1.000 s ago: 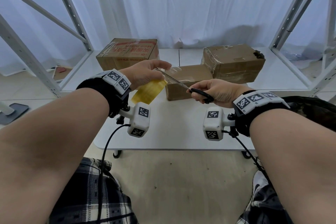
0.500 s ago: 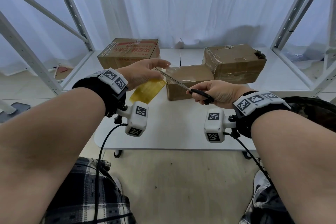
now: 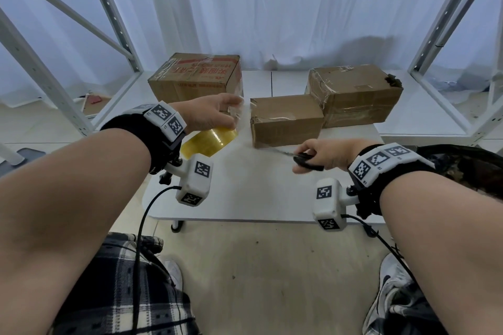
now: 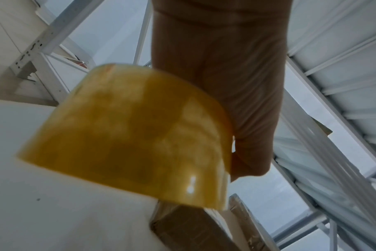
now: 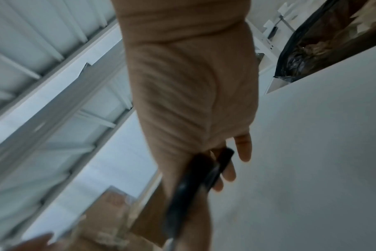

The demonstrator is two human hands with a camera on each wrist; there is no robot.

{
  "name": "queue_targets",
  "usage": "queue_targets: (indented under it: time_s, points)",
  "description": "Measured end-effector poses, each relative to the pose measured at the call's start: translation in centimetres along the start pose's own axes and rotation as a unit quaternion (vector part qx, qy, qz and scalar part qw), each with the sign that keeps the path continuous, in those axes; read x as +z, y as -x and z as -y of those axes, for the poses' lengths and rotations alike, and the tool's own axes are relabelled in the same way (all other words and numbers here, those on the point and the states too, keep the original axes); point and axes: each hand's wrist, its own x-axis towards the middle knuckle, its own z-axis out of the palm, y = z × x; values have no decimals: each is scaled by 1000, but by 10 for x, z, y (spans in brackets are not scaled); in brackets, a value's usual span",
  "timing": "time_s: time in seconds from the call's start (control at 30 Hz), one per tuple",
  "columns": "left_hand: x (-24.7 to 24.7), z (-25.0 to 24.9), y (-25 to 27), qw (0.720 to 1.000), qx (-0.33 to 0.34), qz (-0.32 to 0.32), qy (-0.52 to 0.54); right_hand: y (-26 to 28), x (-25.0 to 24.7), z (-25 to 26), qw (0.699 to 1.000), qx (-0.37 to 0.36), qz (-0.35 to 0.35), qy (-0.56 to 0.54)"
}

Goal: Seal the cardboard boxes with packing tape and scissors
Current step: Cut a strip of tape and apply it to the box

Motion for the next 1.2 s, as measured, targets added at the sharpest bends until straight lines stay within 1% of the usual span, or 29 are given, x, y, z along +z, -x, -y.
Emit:
queue_targets:
  time_s: [0.03,0.07,0.1,0.13,0.2,0.23,0.27,0.3,0.33,0.37,0.4,0.43,0.47,0.5,0.57,0.63,0.73,0.9,1.0,1.07,1.13,1.2]
  points:
    - [2,1,1,1000,-5,5,-13,-2,2,-4,996,21,-15,81]
    - [4,2,2,1000,-9,13,-20,-4,5,-7,986,38,-36,159]
    - [7,2,3,999,-10,22,-28,-6,8,-9,975,54,-57,208]
    - [10,2,3,999,-8,29,-38,-8,10,-11,968,67,-69,230]
    - [14,2,2,997,-5,39,-62,-12,14,-10,962,86,-68,250]
    - [16,2,2,996,-3,42,-73,-14,14,-10,959,89,-68,258]
    - [18,1,1,995,-1,44,-84,-16,14,-8,956,82,-84,269]
    - [20,1,1,994,3,49,-94,-18,14,-6,952,66,-124,272]
    - [21,2,0,993,7,55,-103,-19,13,-2,949,34,-184,252]
    - [22,2,-2,992,15,62,-110,-21,13,3,948,-18,-249,195]
    - [24,3,-3,991,23,69,-114,-23,13,9,945,-80,-295,117]
    - [25,4,-4,990,27,77,-115,-24,14,19,941,-132,-309,45]
    - [26,4,-6,990,30,82,-112,-26,16,29,939,-164,-301,-5]
    - [27,5,-8,990,30,85,-107,-29,19,38,942,-176,-285,-35]
    - [29,5,-10,990,35,90,-101,-37,25,47,948,-172,-261,-66]
    - [31,5,-13,989,37,96,-102,-44,29,47,945,-173,-262,-92]
    - [32,7,-13,988,38,98,-111,-47,31,45,937,-183,-283,-92]
    - [29,13,-15,987,27,92,-131,-51,28,41,917,-191,-347,-55]
    - [28,16,-17,980,27,100,-171,-52,24,43,912,-200,-354,-55]
    - [31,19,-19,971,24,83,-223,-52,21,46,914,-204,-350,-28]
    - [38,25,-26,960,25,42,-275,-51,15,52,912,-210,-353,6]
    - [45,36,-35,953,25,-8,-301,-50,4,56,908,-206,-362,32]
